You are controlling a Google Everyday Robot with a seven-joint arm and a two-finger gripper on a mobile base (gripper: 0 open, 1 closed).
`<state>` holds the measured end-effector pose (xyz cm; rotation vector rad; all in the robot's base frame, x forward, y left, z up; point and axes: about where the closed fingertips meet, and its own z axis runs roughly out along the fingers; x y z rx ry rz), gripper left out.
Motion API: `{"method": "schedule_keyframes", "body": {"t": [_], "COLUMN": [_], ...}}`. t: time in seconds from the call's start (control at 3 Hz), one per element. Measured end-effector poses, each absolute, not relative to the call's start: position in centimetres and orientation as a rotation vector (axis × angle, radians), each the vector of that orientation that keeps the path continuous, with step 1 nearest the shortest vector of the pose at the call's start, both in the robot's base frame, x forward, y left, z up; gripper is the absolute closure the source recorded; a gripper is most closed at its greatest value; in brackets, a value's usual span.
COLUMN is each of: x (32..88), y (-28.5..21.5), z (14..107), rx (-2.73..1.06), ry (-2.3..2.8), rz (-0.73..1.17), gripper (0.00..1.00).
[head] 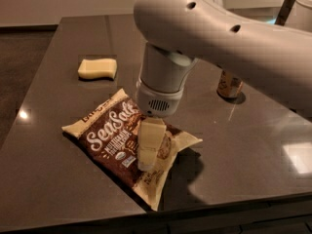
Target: Pick brown chip bag
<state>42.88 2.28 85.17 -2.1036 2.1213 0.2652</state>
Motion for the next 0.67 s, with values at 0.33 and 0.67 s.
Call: {"method": "schedule_keyframes", "body": {"t": [0.33, 0.67], "x": [42.73, 42.85], "y": [2.14, 1.82], "z": [84.08, 83.96], "rx": [-2.118, -2.115], "ry": [2.137, 2.154], "rz": [0.226, 0.202], "gripper": [0.0, 0.18]}}
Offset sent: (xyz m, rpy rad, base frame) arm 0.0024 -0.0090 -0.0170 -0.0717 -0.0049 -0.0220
